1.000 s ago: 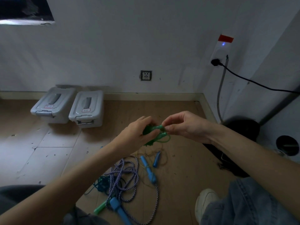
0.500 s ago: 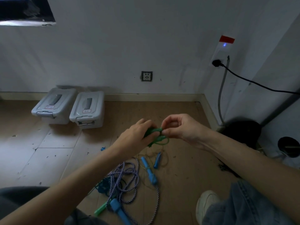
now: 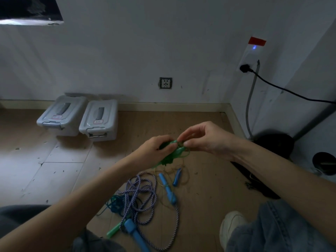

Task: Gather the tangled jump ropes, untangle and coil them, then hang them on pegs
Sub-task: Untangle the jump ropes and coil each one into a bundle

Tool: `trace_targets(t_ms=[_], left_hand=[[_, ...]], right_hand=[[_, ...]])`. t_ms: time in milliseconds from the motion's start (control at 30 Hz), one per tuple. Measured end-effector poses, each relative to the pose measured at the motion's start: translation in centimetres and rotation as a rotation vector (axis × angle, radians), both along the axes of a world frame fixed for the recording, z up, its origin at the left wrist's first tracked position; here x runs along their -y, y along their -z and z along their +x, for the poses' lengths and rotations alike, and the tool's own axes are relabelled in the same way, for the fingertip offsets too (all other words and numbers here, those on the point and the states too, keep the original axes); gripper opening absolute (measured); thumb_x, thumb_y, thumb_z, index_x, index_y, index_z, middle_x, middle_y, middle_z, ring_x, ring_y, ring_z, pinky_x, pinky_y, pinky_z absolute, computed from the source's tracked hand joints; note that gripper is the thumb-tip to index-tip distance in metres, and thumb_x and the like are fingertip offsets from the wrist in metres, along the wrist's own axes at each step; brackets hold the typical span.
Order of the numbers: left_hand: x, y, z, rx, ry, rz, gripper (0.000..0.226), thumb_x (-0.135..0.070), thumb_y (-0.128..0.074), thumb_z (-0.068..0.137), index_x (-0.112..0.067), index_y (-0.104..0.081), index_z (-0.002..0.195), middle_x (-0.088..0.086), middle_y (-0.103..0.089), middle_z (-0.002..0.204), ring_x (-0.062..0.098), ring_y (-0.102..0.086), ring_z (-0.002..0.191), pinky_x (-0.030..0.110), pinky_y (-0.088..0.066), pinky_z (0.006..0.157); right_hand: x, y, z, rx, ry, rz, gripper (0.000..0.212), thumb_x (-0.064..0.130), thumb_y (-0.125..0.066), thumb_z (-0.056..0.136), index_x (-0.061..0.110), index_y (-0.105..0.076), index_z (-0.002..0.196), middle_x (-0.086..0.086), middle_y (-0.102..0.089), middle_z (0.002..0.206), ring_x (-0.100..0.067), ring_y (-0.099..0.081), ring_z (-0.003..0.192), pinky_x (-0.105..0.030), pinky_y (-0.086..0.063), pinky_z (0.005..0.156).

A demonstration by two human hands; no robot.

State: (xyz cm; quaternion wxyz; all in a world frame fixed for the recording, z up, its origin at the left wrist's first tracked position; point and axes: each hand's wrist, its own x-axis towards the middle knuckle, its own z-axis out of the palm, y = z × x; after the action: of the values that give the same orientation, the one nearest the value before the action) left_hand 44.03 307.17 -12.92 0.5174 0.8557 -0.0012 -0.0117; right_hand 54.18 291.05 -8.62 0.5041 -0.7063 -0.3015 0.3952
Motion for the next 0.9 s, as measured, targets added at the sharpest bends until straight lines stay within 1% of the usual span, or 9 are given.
trace_targets(t_ms=[133,233,333,400,500,567,633,800,900], left_hand=[[-0.1,0.1,0.5,-0.033,-0.049,0.003,0.015,-0.022,-0.044,0.095,-0.027,-0.052,0.083,-0.005,-0.057,0.069,-0.004,-0.056,0.051,0.010,-0.043,0.048],[0.2,0.9,1.0,-0.113,-0.142,-0.131,0.007,-0.023,-0.045,0.094,-0.024,-0.045,0.101,0.000,-0.061,0.073,0.003,-0.061,0.049,0.015,-0.048,0.046],[0.2,1.8,1.3,-0.233,-0.143,-0.148,0.019,-0.025,-0.043,0.095,-0.018,-0.046,0.113,0.002,-0.061,0.081,0.010,-0.063,0.055,0.023,-0.054,0.055],[0.0,1.9,1.7,-0.262,-0.070,-0.123,0.019,-0.029,-0.041,0.096,-0.018,-0.056,0.101,0.004,-0.063,0.082,0.014,-0.065,0.064,0.028,-0.056,0.066],[0.5,2.1,2.0,-0.161,-0.051,0.010,0.018,-0.034,-0.042,0.095,-0.026,-0.058,0.092,-0.002,-0.065,0.081,0.009,-0.065,0.066,0.020,-0.052,0.062],[1.0,3.0,2.0,-0.064,-0.123,-0.017,0.017,-0.032,-0.046,0.094,-0.022,-0.059,0.097,0.001,-0.066,0.085,0.014,-0.066,0.071,0.025,-0.054,0.064],[1.1,3.9,1.7,-0.017,-0.229,-0.178,0.013,-0.027,-0.050,0.092,-0.020,-0.057,0.099,0.002,-0.064,0.092,0.014,-0.067,0.073,0.027,-0.055,0.061],[0.2,7.0,1.4,-0.138,-0.207,-0.280,0.015,-0.026,-0.051,0.091,-0.019,-0.057,0.103,0.003,-0.064,0.093,0.018,-0.067,0.079,0.034,-0.057,0.070],[-1.5,9.6,3.2,-0.170,-0.342,-0.453,0.017,-0.028,-0.051,0.090,-0.020,-0.055,0.105,0.007,-0.063,0.097,0.019,-0.069,0.073,0.030,-0.057,0.063]], right_hand=[[-0.4,0.6,-0.3,0.144,0.056,0.016,0.021,-0.003,-0.061,0.083,0.016,-0.068,0.078,0.002,-0.066,0.086,-0.008,-0.065,0.081,-0.018,-0.053,0.069],[-1.2,1.1,0.1,0.312,0.239,0.049,0.020,0.004,-0.058,0.087,0.022,-0.063,0.080,0.006,-0.062,0.091,-0.008,-0.059,0.088,-0.018,-0.047,0.075],[-1.7,1.0,1.4,0.062,0.475,0.122,0.020,-0.001,-0.047,0.093,0.014,-0.057,0.083,-0.004,-0.062,0.079,-0.012,-0.060,0.071,-0.023,-0.050,0.066],[-1.6,1.5,2.6,-0.132,0.631,0.118,0.021,-0.003,-0.041,0.094,0.009,-0.053,0.084,-0.008,-0.056,0.075,-0.016,-0.057,0.065,-0.028,-0.051,0.059],[-3.2,3.4,3.6,-0.332,0.815,0.124,0.017,-0.007,-0.035,0.094,0.003,-0.049,0.097,-0.010,-0.046,0.073,-0.017,-0.047,0.063,-0.027,-0.052,0.045],[-4.9,5.5,3.7,-0.380,0.865,0.071,0.022,-0.009,-0.033,0.092,0.004,-0.045,0.104,-0.010,-0.042,0.069,-0.015,-0.041,0.056,-0.019,-0.045,0.036],[-6.2,8.2,3.8,-0.384,0.864,-0.041,0.022,-0.010,-0.034,0.090,0.006,-0.044,0.103,-0.010,-0.043,0.069,-0.015,-0.042,0.054,-0.021,-0.042,0.038],[-7.7,15.2,5.6,-0.351,0.989,-0.185,0.027,-0.010,-0.037,0.086,0.014,-0.041,0.077,-0.011,-0.047,0.079,-0.018,-0.045,0.063,-0.025,-0.040,0.044],[-9.0,18.2,7.1,-0.409,0.977,-0.169,0.033,-0.011,-0.033,0.088,0.017,-0.041,0.071,-0.008,-0.048,0.073,-0.017,-0.046,0.057,-0.027,-0.044,0.046]])
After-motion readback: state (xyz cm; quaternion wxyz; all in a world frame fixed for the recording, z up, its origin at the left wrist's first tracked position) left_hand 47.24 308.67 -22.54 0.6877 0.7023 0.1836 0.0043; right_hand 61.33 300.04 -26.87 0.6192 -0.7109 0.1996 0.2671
